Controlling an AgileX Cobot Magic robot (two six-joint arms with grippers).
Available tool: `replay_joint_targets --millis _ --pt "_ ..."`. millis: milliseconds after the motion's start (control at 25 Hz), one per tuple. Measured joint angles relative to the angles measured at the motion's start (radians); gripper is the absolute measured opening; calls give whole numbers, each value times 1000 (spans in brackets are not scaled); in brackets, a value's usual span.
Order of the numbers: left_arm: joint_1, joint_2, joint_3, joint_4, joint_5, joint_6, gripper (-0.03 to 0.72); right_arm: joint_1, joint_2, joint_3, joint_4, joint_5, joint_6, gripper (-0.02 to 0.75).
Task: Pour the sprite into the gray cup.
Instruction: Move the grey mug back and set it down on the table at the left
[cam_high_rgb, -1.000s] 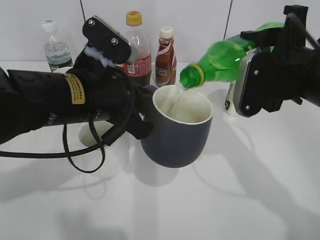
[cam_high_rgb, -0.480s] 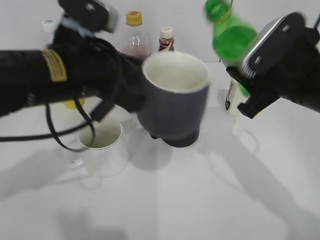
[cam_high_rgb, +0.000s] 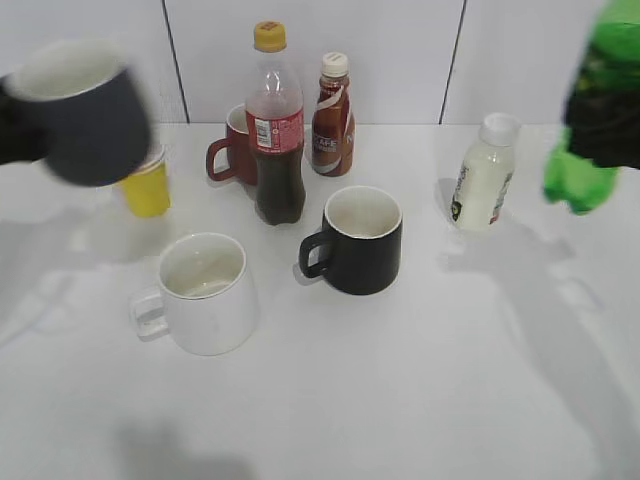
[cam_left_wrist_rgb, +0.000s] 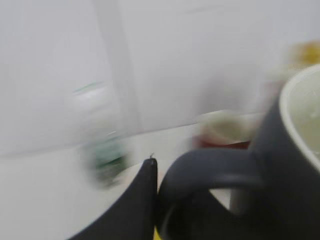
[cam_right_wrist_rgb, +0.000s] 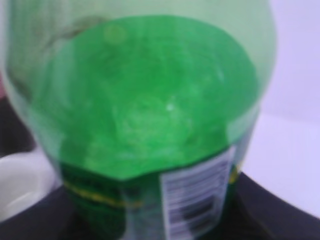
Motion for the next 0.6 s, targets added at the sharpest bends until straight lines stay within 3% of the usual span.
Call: replay_joint_targets --millis 120,240,400,600 --pt "126 106 39 -11 -131 0 67 -54 21 47 -16 -66 41 377" --pt "176 247 40 -16 -281 16 67 -59 52 79 -43 -111 52 377" --pt "182 428 40 -16 -471 31 67 -58 78 85 -96 -129 58 377" --pt "182 601 40 -12 -583 34 67 -58 79 85 -120 -142 59 377"
